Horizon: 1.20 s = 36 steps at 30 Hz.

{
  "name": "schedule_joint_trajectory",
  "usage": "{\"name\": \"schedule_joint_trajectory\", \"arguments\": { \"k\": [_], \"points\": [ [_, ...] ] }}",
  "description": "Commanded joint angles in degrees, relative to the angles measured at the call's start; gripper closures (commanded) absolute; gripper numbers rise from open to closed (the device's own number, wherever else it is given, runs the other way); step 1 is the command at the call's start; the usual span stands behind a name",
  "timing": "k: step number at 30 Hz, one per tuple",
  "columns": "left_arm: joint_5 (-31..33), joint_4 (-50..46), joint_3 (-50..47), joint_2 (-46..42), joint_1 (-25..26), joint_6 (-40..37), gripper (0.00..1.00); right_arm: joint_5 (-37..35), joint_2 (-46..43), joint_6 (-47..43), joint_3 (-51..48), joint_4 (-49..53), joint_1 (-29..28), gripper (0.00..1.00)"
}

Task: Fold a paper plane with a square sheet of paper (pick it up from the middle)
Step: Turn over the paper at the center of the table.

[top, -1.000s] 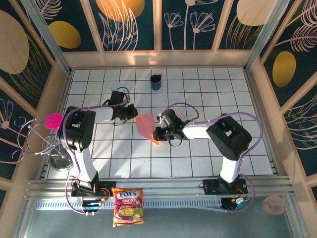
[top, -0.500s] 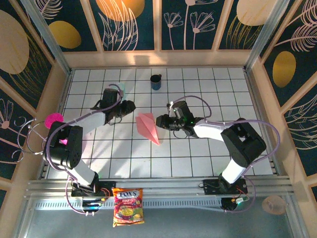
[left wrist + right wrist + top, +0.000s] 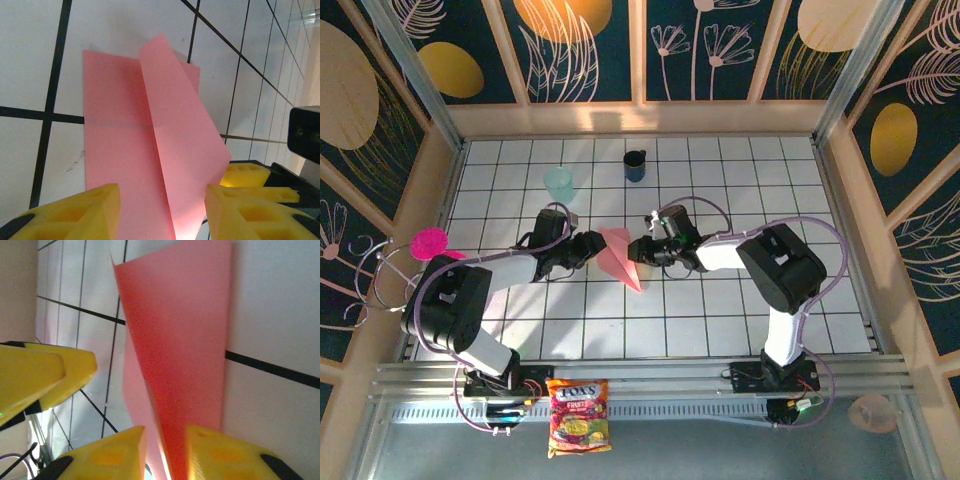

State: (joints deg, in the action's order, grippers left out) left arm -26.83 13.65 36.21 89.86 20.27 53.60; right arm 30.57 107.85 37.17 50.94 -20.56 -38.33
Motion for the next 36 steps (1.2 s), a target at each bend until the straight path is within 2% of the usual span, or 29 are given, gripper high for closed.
{"name": "schedule_joint_trajectory", "arguments": {
  "k": [1,8,12,16,23,27,30,36],
  "points": [
    [-1.51,2.28,0.63,-0.56,0.29,0.86,0.50,2.73,1.79,-2.44,2.34,-3.20,0.03,0.78],
    [-1.30,3.10,0.54,-2.77,0.29,1.16,0.47,1.78,1.36,-2.35,2.95,-5.22,0.44,0.98],
    [-5.00,9.93,-1.30,-5.00,0.34,3.20,0.47,1.82,-3.46,-0.59,0.62,-9.69,1.36,0.99],
    [-9.64,22.02,-3.27,-7.33,0.40,8.54,0.39,3.16,-8.32,2.59,-2.32,-14.47,2.69,1.00],
    [-13.94,33.08,-3.11,-7.56,2.32,13.09,0.28,9.58,-12.79,15.43,-8.85,-31.65,6.36,1.00],
    [-14.78,38.66,-4.10,-6.21,3.35,16.06,0.28,11.72,-14.14,21.74,-11.55,-39.65,6.63,1.00],
    [-15.62,41.75,-4.23,-5.25,4.10,17.16,0.31,12.19,-14.86,23.85,-12.22,-40.77,8.62,1.00],
    [-15.91,40.37,-3.25,-3.65,5.26,16.06,0.40,12.92,-15.18,26.57,-12.84,-42.76,8.62,0.99]
  ]
}}
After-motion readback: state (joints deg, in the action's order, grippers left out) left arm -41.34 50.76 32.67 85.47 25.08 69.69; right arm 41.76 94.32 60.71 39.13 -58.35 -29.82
